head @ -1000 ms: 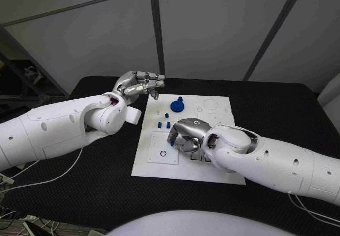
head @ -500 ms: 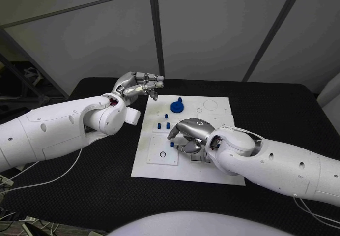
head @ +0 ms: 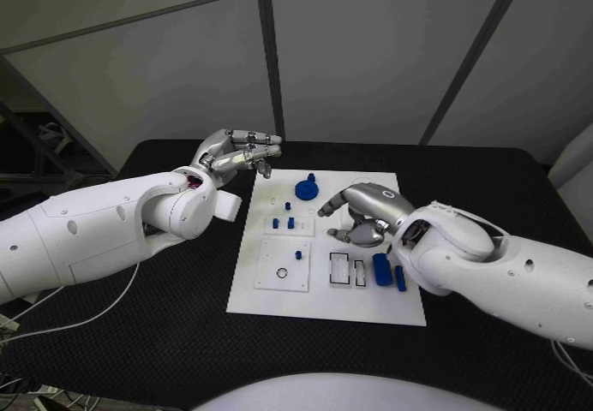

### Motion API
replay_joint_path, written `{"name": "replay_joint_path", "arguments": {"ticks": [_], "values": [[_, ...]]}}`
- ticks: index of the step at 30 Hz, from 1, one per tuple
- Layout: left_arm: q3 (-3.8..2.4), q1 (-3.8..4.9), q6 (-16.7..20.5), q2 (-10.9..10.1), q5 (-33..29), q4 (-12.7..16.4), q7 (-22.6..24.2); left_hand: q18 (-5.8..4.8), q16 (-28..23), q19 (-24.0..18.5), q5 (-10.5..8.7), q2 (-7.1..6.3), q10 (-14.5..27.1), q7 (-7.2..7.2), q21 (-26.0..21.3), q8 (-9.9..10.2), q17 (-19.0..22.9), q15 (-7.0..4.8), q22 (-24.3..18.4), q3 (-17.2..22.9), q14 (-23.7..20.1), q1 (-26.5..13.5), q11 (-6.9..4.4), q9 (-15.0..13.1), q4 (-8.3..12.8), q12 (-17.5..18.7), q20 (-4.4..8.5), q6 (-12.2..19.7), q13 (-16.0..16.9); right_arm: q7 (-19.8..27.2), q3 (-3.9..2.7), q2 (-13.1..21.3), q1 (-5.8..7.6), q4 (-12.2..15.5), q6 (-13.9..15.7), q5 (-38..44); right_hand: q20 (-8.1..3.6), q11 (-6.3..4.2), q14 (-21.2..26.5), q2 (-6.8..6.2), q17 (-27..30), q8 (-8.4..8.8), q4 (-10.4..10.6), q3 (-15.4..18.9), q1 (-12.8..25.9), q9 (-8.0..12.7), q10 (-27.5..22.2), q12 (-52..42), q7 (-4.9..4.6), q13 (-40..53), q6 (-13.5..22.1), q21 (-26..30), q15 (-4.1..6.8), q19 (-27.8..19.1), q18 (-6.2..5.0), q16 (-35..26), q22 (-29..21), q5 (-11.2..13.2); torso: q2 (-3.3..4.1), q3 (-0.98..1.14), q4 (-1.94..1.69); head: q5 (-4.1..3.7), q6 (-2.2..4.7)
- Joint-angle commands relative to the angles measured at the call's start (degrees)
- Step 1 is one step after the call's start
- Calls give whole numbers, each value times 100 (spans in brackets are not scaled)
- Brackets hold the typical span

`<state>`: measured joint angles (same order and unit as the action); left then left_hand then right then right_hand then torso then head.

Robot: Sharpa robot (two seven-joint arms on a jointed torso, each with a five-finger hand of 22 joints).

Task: Assemble the parts on the task board

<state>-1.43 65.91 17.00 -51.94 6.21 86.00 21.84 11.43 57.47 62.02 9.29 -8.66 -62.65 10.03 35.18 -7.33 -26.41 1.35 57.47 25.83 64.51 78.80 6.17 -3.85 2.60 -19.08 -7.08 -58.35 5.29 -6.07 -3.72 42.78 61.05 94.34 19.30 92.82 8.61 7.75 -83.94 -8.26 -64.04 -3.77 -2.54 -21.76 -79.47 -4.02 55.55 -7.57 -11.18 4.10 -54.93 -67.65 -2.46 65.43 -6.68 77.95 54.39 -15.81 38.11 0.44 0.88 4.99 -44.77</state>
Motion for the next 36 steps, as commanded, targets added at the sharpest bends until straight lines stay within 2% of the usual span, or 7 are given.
{"name": "replay_joint_path", "arguments": {"ticks": [1, 7, 10, 13, 17, 30, 36], "values": [[-4, 7, -72, 2, -9, -4, 23, -105, -17, -53, 10, 49, 39, 37, -22, -5, 5, 17, -8, -22, -37, -6, -12, 6, 19, -22, -6, 4, 0, -229, -69, 158, 84, -127, -435, -112, -13, -27, -38, -13, 33, 2, 13, 94, 12, 2, -90, -60, 60, -6, 33, 52, -3, -66, -119, -46, -36, 17, 6, -4, -4, -40, 41], [-4, 7, -78, 13, -9, -24, 21, -105, -17, -55, 6, 51, 44, 37, -26, -6, 8, 20, -9, -26, -39, -10, -11, 6, 17, -28, -9, 7, 0, -247, -132, 260, 196, -376, -866, -86, -36, -50, -2, -26, 206, -2, 117, 404, 50, 0, -271, -195, 163, -15, 93, 254, 16, -196, -158, -134, -286, 131, 15, 2, -6, -59, 62], [-4, 7, -82, 22, -9, -32, 19, -105, -17, -55, 6, 51, 44, 37, -26, -6, 8, 20, -9, -26, -39, -10, -11, 6, 17, -28, -9, 7, 0, -241, -140, 262, 212, -400, -962, -50, -42, -46, -4, -13, 225, -2, 123, 460, 18, -1, -296, -235, 199, -15, 99, 286, 10, -207, -164, -144, -324, 117, 16, 5, -13, -73, 71], [-4, 7, -88, 30, -9, -37, 17, -105, -17, -55, 6, 51, 44, 37, -26, -6, 8, 20, -9, -26, -39, -10, -11, 6, 17, -28, -9, 7, 0, -263, -144, 247, 223, -416, -1102, 34, -45, -44, -7, -1, 230, -4, 125, 495, -8, -2, -308, -265, 224, -15, 99, 303, 8, -208, -165, -146, -341, 109, 9, -5, -18, -81, 65], [-3, 7, -90, 32, -9, -38, 16, -105, -17, -55, 6, 51, 44, 37, -26, -6, 8, 20, -9, -26, -39, -10, -11, 6, 17, -28, -9, 7, 0, -291, -145, 215, 227, -443, -1287, 105, -49, -50, -19, 17, 214, -6, 131, 532, -34, -4, -292, -315, 240, -10, 98, 302, 12, -188, -162, -136, -334, 101, 16, -5, -20, -77, 57], [-3, 7, -90, 22, -9, -46, 15, -105, -17, -55, 6, 51, 44, 37, -26, -6, 8, 20, -9, -26, -39, -10, -11, 6, 17, -28, -9, 7, 0, -317, -140, 151, 226, -450, -1553, 186, -96, -110, -81, 107, 151, -31, 184, 657, -113, -19, -116, -565, 221, -11, 16, 261, 63, -54, -141, -93, -262, 74, 9, -2, -11, -65, 39], [-3, 7, -95, 27, -9, -47, 16, -105, -17, -55, 6, 51, 44, 37, -26, -6, 8, 20, -9, -26, -39, -10, -11, 6, 17, -28, -9, 7, 0, -320, -138, 100, 224, -481, -1603, 202, -133, -161, -98, 198, 144, -88, 217, 575, -177, -44, 172, -702, 189, -19, -176, 138, 112, 99, -104, -88, -89, 92, 8, -2, -16, -69, 39]]}}
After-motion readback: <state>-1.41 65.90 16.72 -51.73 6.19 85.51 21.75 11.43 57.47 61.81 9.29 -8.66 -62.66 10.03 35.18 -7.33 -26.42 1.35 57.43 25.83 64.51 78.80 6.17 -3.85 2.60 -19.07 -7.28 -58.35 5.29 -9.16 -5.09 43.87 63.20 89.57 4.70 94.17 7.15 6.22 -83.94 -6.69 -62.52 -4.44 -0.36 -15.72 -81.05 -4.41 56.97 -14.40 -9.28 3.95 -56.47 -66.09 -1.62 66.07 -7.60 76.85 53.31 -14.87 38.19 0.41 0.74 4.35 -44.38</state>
